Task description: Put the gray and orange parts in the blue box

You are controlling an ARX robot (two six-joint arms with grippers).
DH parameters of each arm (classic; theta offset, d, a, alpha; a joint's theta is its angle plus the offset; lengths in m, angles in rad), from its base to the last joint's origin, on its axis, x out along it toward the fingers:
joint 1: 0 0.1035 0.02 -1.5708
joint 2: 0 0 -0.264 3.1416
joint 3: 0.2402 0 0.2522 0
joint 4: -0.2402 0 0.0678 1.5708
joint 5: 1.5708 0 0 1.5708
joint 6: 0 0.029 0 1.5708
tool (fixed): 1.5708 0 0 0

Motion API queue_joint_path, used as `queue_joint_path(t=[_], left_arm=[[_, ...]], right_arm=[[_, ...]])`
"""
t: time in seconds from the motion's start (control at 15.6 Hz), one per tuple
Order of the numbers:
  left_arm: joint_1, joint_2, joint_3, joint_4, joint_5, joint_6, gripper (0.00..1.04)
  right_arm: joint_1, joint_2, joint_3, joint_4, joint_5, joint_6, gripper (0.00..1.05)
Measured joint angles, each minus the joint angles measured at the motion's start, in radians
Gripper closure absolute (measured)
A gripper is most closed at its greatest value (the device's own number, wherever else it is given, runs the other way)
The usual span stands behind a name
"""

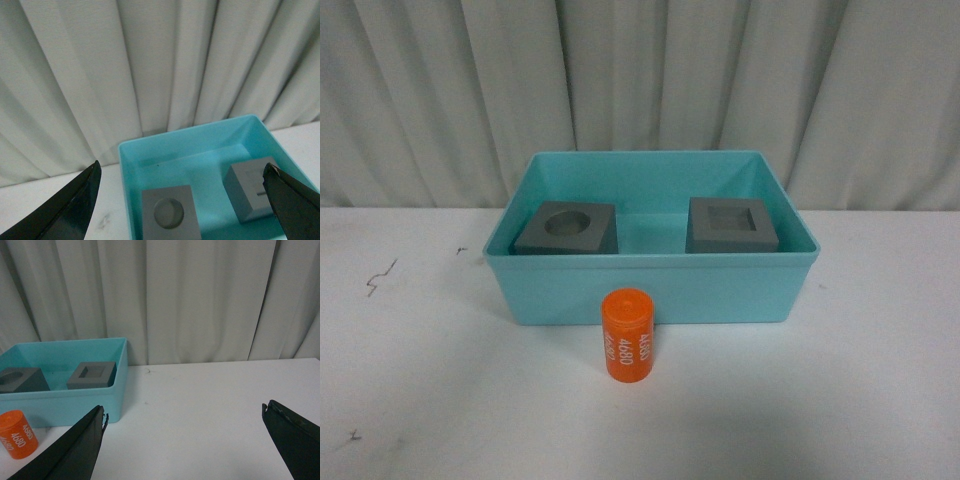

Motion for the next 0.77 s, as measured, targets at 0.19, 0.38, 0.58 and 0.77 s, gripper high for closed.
queue_joint_path(t=[0.19, 0.38, 0.58, 0.77], left_arm=[[0.031, -0.149, -0.258, 0.338, -0.140, -0.002, 0.32], [0.106, -0.279, -0.473, 0.466, -0.113, -0.004, 0.59], [0.147, -0.362, -0.658, 0.504, -0.045, -0.004, 0.90], [0.212, -0.517, -0.819, 0.525, 0.009, -0.006, 1.03]], right_arm=[[0.000, 0.000, 0.000, 0.000, 0.000, 0.000, 0.06], [0.000, 0.000, 0.000, 0.000, 0.000, 0.000, 0.06], [0.000, 0.000, 0.000, 0.000, 0.000, 0.000, 0.06], [0.000, 0.000, 0.000, 0.000, 0.000, 0.000, 0.06]])
